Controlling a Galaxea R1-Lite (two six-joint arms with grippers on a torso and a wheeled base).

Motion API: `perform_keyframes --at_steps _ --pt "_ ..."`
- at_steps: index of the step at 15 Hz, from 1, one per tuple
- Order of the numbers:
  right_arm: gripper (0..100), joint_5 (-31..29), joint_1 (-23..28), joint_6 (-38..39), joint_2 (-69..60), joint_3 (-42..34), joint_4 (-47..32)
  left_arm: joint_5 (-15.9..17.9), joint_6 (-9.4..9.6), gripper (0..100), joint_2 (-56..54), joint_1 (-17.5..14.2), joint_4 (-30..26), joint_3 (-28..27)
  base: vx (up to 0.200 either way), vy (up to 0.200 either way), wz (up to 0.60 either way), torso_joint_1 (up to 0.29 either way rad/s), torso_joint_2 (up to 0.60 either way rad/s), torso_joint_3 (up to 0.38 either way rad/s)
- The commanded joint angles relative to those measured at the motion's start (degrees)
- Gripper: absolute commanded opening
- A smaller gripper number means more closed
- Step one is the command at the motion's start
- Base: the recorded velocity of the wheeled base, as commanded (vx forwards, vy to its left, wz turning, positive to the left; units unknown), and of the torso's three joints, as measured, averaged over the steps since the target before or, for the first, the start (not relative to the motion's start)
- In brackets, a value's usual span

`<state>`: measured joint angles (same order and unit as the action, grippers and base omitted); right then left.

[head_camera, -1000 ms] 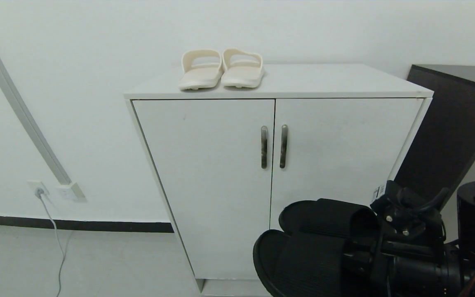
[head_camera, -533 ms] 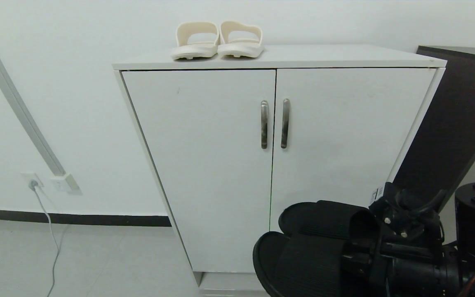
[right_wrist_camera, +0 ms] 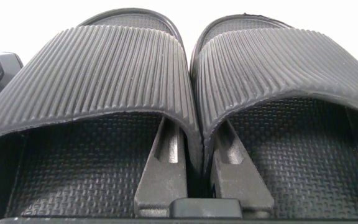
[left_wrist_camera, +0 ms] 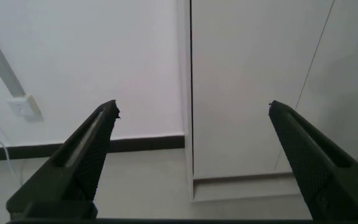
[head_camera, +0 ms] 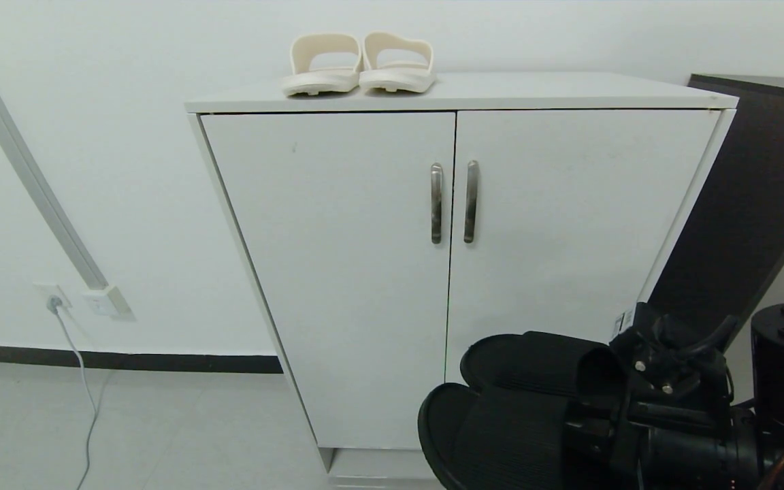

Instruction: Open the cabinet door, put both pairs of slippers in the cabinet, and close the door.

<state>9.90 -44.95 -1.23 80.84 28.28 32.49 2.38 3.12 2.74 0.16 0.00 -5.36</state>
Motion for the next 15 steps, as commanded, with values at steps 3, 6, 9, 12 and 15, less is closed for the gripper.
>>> perform_keyframes --at_steps 3,6,9,12,15 --pt "0 0.03 -0.58 -1.14 0.02 -0.42 0.12 7.91 -1.54 100 24.15 0.63 7.21 -7.91 0.0 0.0 0.0 0.0 0.0 0.0" --pt "0 0.03 -0.58 -1.14 0.02 -0.6 0.12 15.2 -1.54 100 38.13 0.72 21.45 -10.37 0.0 0.0 0.0 0.0 0.0 0.0" --pt "0 0.03 -0.58 -1.14 0.11 -0.6 0.12 19.77 -1.71 100 46.74 6.78 22.94 -16.96 0.0 0.0 0.0 0.0 0.0 0.0" --pt "0 0.03 -0.58 -1.05 -0.06 -0.6 0.12 19.77 -1.98 100 55.62 15.84 23.12 -25.84 0.0 0.0 0.0 0.0 0.0 0.0" --pt "0 -0.06 -0.58 -1.05 -0.06 -0.6 0.12 17.66 -3.65 100 64.41 23.48 27.16 -33.13 0.0 0.0 0.0 0.0 0.0 0.0"
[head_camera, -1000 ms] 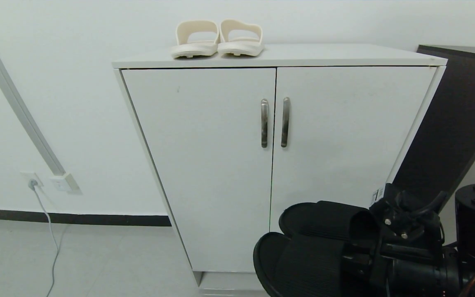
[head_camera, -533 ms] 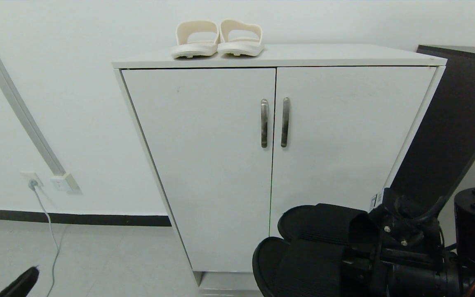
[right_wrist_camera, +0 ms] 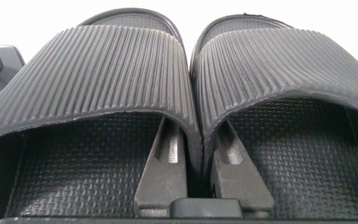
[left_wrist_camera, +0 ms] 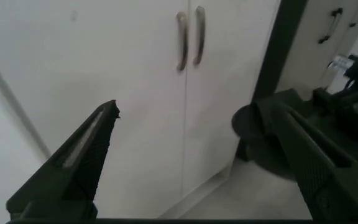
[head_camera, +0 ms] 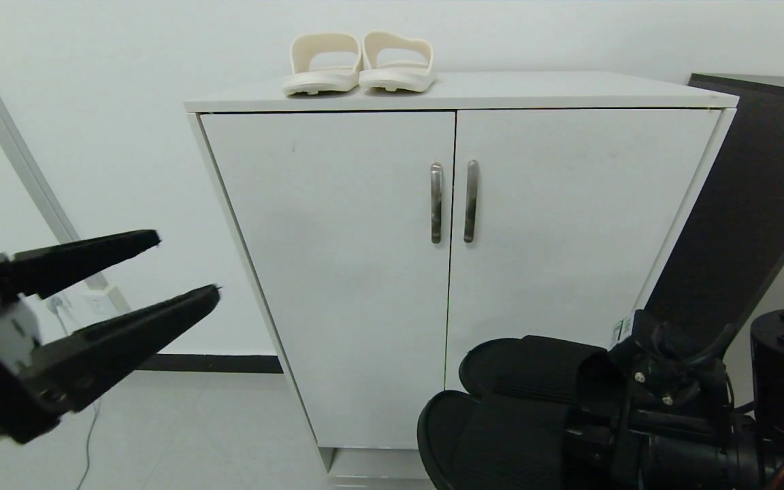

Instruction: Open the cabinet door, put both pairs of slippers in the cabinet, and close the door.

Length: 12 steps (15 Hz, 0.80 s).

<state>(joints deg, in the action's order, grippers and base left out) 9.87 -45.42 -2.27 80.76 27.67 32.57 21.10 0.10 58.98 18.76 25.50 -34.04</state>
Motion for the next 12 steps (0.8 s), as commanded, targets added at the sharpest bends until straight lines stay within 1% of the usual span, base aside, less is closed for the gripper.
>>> perform_keyframes --at_steps 1,2,3,4,5,6,7,9,11,12 --pt "0 0.06 -0.11 -0.02 0.01 0.01 0.03 -3.08 -0.98 100 10.81 7.96 3.41 -6.13 0.0 0.0 0.0 0.0 0.0 0.0" --pt "0 0.06 -0.11 -0.02 0.01 0.01 0.03 -6.51 -1.59 100 14.41 12.53 5.79 -8.06 0.0 0.0 0.0 0.0 0.0 0.0" --pt "0 -0.03 -0.02 -0.02 0.1 0.01 0.03 -9.41 -1.94 100 17.57 16.31 7.9 -9.82 0.0 0.0 0.0 0.0 0.0 0.0" --pt "0 -0.03 -0.02 -0.02 0.1 0.01 0.03 -11.26 -2.03 100 20.91 19.38 9.65 -11.84 0.0 0.0 0.0 0.002 0.06 -0.007" --pt "0 -0.03 -0.02 -0.02 0.1 0.01 0.03 -11.52 -2.03 100 23.2 21.49 10.44 -13.78 0.0 0.0 0.0 0.0 0.0 0.0" --pt "0 -0.03 -0.02 -0.02 0.1 0.01 0.03 -11.35 -2.03 100 24.87 22.72 10.53 -15.18 0.0 0.0 0.0 0.0 0.0 0.0" --pt "0 -0.03 -0.02 -0.02 0.1 0.01 0.03 -11.08 -2.12 100 27.51 24.31 10.62 -17.73 0.0 0.0 0.0 0.0 0.0 0.0" --pt "0 -0.12 0.07 0.07 0.18 0.01 0.03 -9.41 -2.38 100 30.93 26.15 10.53 -21.86 0.0 0.0 0.0 0.0 0.0 0.0" --pt "0 -0.12 0.16 0.07 -0.08 -0.07 0.03 -6.6 -3.7 100 33.39 26.85 10.18 -24.67 0.0 0.0 0.0 0.0 0.0 0.0" --pt "0 -0.12 0.16 0.16 -0.08 -0.07 0.03 -3.7 -5.11 100 35.59 26.77 9.83 -26.43 0.0 0.0 0.0 0.0 0.0 0.0"
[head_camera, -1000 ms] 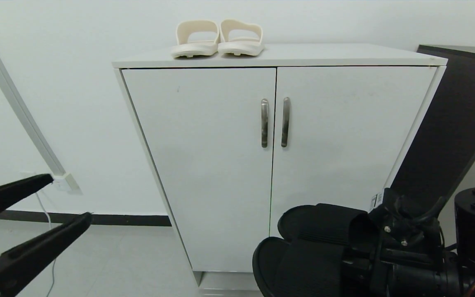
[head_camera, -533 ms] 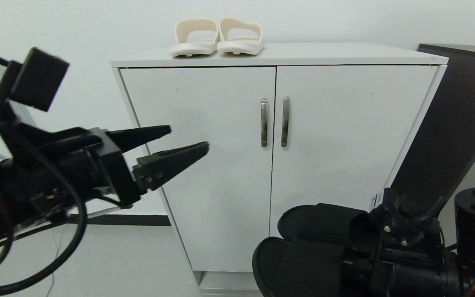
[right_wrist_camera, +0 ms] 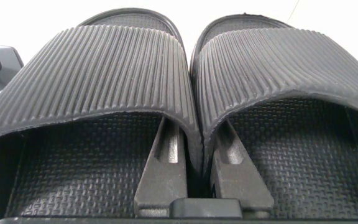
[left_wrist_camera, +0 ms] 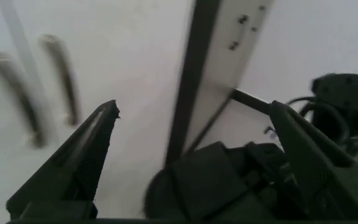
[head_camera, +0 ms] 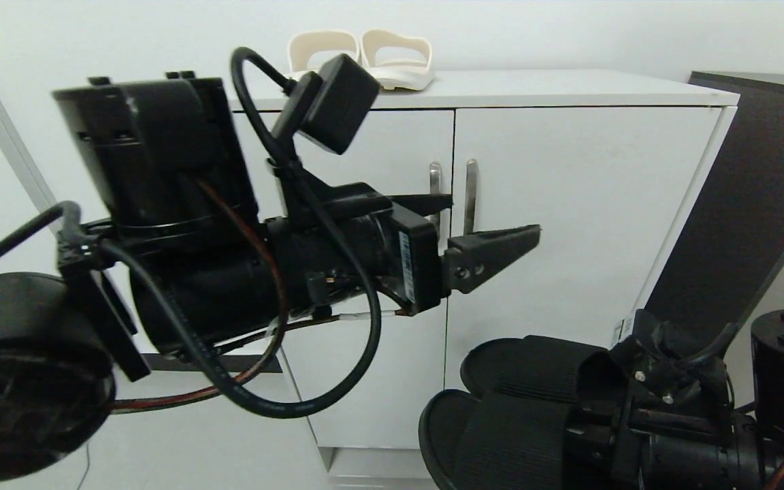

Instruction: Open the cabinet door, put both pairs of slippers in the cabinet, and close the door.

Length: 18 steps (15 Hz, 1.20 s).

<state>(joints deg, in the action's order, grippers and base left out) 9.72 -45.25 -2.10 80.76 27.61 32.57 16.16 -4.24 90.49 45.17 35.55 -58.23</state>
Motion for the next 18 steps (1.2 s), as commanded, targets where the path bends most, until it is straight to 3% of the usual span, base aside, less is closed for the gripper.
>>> perform_keyframes --at_steps 1,2,3,4,6,8,14,18 --pt "0 0.04 0.08 -0.01 0.01 -0.01 0.03 3.7 -1.29 100 6.19 -0.61 -0.3 -3.64 0.0 0.0 0.0 0.0 0.0 0.0" --pt "0 0.13 0.08 0.08 0.1 -0.1 0.03 5.98 -2.0 100 7.51 -1.92 -0.3 -4.43 0.0 0.0 0.0 0.0 0.0 0.0" --pt "0 0.13 0.08 0.08 0.1 -0.28 0.03 9.24 -4.11 100 7.86 -2.89 -0.3 -5.05 0.0 0.0 0.0 0.0 0.0 0.0" --pt "0 0.13 0.08 0.08 0.18 -0.28 0.03 12.84 -7.71 100 7.86 -3.68 -0.04 -5.4 0.0 0.0 0.0 0.0 0.0 0.0" --pt "0 0.13 0.08 0.16 0.18 -0.19 0.03 17.67 -12.54 100 8.39 -5.26 -0.04 -7.24 0.0 0.0 0.0 0.0 0.0 0.0" --pt "0 0.13 0.08 0.16 0.1 -0.19 0.03 18.46 -15.01 100 8.91 -6.05 -0.39 -9.0 0.0 0.0 0.0 0.0 0.0 0.0" --pt "0 -0.05 0.08 0.08 0.1 -0.01 0.03 12.49 -15.18 100 10.5 -6.23 -5.66 -14.01 0.0 0.0 0.0 0.0 0.0 0.0" --pt "0 -0.14 0.08 0.08 0.01 -0.01 0.03 6.42 -14.74 100 13.4 -6.23 -7.25 -18.14 0.0 0.0 0.0 0.0 0.0 0.0"
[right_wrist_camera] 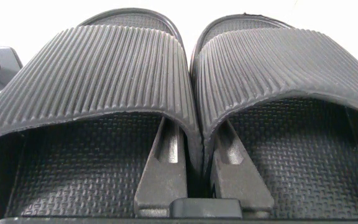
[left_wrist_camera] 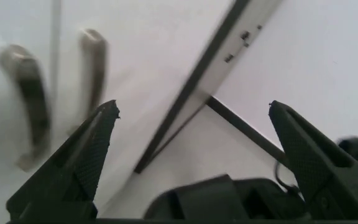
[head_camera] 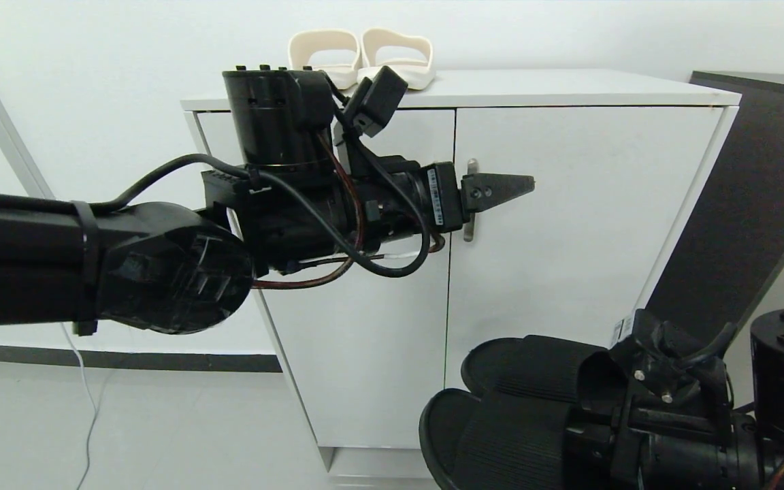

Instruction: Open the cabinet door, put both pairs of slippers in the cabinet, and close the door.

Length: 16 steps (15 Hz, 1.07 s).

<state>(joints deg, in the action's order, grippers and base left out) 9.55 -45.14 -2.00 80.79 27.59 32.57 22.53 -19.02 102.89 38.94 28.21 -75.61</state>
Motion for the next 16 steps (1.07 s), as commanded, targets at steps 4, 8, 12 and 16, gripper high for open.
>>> perform_keyframes --at_steps 4,8,12,16 --pt "0 0.03 -0.03 -0.02 -0.02 0.01 0.03 -4.95 0.74 100 2.58 -0.79 -2.11 -3.14 0.0 0.0 0.0 0.0 0.0 0.0" --pt "0 0.03 -0.03 0.07 -0.02 0.01 0.03 -5.92 1.18 100 5.22 -0.79 -3.69 -6.92 0.0 0.0 0.0 0.0 0.0 0.0" --pt "0 0.12 -0.03 0.07 -0.02 0.01 0.03 -5.92 1.18 100 8.29 -0.79 -3.69 -9.82 0.0 0.0 0.0 0.0 0.0 0.0" --pt "0 0.3 -0.03 -0.2 -0.37 -0.25 0.03 -5.83 1.18 0 9.0 -0.79 -3.69 -10.44 0.0 0.0 0.0 0.0 0.0 0.0"
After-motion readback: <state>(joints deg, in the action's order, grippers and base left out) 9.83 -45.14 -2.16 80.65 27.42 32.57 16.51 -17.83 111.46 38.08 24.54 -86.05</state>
